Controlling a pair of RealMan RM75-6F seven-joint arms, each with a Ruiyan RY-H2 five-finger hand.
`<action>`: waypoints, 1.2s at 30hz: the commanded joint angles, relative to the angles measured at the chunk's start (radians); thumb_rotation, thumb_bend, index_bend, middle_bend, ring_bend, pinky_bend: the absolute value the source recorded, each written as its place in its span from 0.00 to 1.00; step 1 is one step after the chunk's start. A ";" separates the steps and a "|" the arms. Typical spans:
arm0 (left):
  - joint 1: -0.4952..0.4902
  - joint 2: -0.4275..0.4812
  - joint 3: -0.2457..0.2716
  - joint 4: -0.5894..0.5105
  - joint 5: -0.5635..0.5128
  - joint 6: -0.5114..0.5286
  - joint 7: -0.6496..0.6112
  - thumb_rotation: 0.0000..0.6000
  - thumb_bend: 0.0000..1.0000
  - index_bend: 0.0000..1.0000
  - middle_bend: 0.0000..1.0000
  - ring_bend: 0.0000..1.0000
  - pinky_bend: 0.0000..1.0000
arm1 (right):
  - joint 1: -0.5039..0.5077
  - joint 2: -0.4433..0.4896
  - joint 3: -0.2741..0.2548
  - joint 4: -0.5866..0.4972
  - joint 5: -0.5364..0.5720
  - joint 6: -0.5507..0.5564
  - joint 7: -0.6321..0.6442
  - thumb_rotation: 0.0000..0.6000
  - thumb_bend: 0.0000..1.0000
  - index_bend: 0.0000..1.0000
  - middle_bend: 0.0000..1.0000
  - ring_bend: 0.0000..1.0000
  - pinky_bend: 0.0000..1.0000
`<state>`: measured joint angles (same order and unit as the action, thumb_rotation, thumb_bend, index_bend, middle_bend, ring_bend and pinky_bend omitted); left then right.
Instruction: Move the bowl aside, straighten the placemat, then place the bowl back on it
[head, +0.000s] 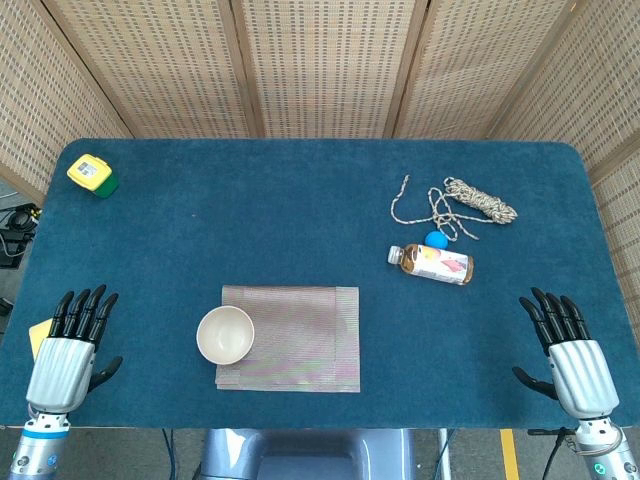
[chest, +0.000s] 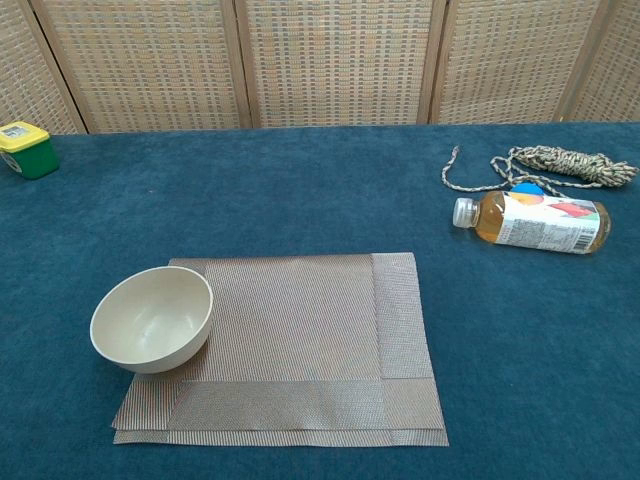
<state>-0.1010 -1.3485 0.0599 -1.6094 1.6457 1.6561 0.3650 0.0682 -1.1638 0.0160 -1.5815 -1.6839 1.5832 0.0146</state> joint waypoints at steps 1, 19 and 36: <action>0.007 0.014 -0.006 -0.015 -0.010 -0.008 -0.010 1.00 0.15 0.01 0.00 0.00 0.00 | 0.002 0.001 0.001 -0.001 0.001 -0.002 -0.001 1.00 0.13 0.00 0.00 0.00 0.00; 0.021 0.020 -0.014 -0.027 0.034 -0.021 -0.014 1.00 0.15 0.01 0.00 0.00 0.00 | 0.004 -0.004 -0.002 -0.003 0.010 -0.016 -0.015 1.00 0.13 0.00 0.00 0.00 0.00; -0.012 -0.046 0.007 -0.013 0.065 -0.138 0.041 1.00 0.16 0.37 0.00 0.00 0.00 | 0.000 0.009 0.000 -0.012 0.015 -0.007 0.001 1.00 0.13 0.00 0.00 0.00 0.00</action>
<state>-0.1044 -1.3795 0.0601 -1.6285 1.7042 1.5382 0.3909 0.0682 -1.1554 0.0154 -1.5929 -1.6693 1.5757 0.0147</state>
